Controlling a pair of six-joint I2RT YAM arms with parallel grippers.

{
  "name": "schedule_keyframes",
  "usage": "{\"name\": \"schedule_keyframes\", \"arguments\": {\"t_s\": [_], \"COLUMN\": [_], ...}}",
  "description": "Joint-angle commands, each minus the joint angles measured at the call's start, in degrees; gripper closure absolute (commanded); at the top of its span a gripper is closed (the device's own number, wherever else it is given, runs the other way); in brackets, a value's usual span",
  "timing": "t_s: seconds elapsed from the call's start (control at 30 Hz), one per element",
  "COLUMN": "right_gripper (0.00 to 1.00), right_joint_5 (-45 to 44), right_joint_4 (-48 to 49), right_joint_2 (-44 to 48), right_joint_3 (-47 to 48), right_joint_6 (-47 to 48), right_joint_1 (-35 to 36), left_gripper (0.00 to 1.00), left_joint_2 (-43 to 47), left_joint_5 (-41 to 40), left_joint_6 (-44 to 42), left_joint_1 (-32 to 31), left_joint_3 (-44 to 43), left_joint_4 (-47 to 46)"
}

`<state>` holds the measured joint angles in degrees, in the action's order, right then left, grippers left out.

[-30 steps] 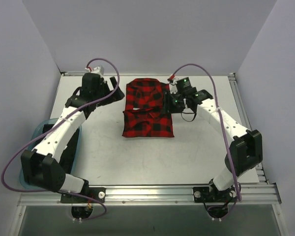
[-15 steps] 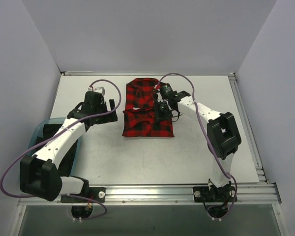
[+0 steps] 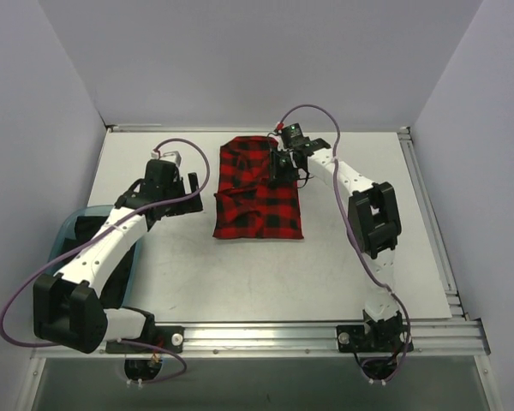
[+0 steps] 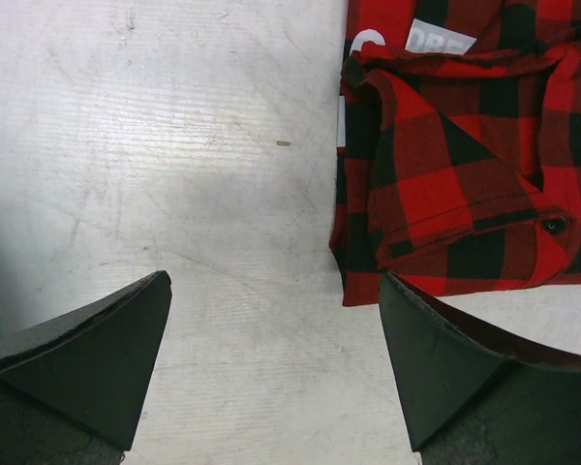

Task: Fold and stack the long sleeve shirts
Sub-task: Fold the shirt

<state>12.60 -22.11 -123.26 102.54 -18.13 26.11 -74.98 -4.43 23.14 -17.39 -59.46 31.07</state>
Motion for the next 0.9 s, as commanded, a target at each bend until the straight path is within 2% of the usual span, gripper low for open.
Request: {"name": "schedule_keyframes", "arguments": {"t_s": [0.0, 0.1, 0.2, 0.3, 0.4, 0.53, 0.67, 0.87], "right_gripper": [0.68, 0.66, 0.59, 0.53, 0.50, 0.48, 0.46, 0.43], "right_joint_5": [0.0, 2.2, 3.7, 2.2, -2.0, -8.1, -12.4, -18.9], "right_joint_4": [-0.7, -0.7, -0.6, -0.6, -0.7, -0.8, -2.3, -2.5], "right_joint_2": [3.2, 8.1, 13.8, 18.5, 20.4, 18.4, 11.3, 3.2], "right_joint_3": [3.5, -0.8, -8.0, -13.7, -15.1, -11.2, -4.1, 3.4], "right_joint_6": [-0.3, 0.6, 4.4, 8.5, 12.9, 17.5, 17.7, 20.1], "right_joint_1": [-0.9, 0.0, 3.0, 8.4, 14.9, 21.1, 24.1, 27.9], "left_gripper": [0.03, 0.03, 0.02, 0.03, 0.03, 0.03, 0.03, 0.03], "left_joint_2": [1.7, 1.9, 2.1, 2.3, 1.9, 1.1, 1.0, 1.6], "left_joint_5": [-1.0, -1.0, -1.0, -2.0, -5.1, -4.2, -1.3, -0.5], "left_joint_6": [-1.0, -0.8, -0.4, 0.5, 2.2, 6.3, 7.3, 7.4], "left_joint_1": [0.6, 0.8, 1.1, 1.7, 3.5, 9.1, 14.0, 15.2], "left_joint_3": [0.0, 0.0, 0.0, 0.1, -0.1, -0.1, 0.0, 0.5], "left_joint_4": [-1.4, -1.4, -1.4, -1.0, 0.8, 2.4, 2.0, 1.4]}}
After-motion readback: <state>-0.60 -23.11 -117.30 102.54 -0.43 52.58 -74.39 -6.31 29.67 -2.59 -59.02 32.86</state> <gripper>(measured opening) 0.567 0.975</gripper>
